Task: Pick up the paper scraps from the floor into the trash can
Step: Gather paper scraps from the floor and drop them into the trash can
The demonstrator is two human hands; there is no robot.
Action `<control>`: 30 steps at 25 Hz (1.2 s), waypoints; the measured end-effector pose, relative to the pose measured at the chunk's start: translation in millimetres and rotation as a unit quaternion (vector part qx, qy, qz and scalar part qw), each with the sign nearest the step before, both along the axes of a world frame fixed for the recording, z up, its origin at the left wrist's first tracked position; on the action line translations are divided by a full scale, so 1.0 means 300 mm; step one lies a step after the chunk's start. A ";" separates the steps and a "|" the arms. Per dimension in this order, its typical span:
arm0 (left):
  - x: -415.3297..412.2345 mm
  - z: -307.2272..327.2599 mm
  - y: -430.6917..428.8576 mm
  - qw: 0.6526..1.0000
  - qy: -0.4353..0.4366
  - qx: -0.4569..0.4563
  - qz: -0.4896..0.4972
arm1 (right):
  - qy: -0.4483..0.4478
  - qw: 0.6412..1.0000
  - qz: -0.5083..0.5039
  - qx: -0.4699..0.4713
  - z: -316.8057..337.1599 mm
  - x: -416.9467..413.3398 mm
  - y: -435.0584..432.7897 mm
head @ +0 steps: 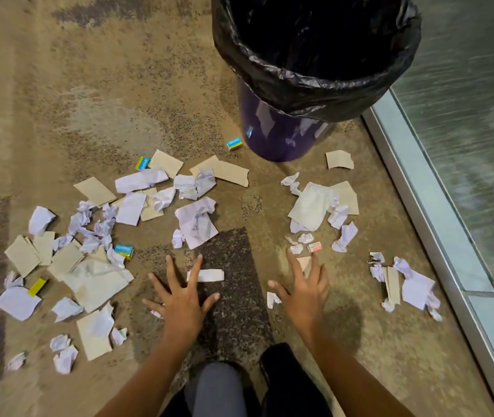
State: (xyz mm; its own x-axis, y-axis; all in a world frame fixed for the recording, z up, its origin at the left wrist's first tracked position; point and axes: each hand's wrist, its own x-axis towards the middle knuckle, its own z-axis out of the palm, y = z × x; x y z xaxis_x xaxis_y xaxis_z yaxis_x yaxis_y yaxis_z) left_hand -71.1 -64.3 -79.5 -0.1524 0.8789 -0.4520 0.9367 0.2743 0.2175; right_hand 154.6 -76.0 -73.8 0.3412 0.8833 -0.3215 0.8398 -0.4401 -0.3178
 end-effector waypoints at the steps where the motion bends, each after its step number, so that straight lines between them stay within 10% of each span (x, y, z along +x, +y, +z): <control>1: 0.006 -0.004 0.000 1.000 0.003 0.000 -0.005 | 0.011 1.000 0.013 -0.010 0.002 -0.020 -0.001; 8: -0.038 -0.022 -0.072 0.992 0.014 0.017 -0.125 | -0.017 0.971 0.240 -0.002 0.000 -0.130 -0.103; 30: -0.149 0.053 -0.153 0.982 -0.059 0.061 -0.170 | -0.053 0.962 0.266 0.038 0.003 -0.016 -0.196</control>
State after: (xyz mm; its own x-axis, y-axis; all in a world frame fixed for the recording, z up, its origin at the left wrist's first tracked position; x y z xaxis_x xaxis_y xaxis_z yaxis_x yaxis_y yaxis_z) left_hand -115.7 -110.1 -63.5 0.2054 0.9191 -0.3363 0.9360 -0.0841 0.3418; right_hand 149.9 -134.9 -72.8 -0.1384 0.9614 -0.2377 0.9691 0.0820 -0.2328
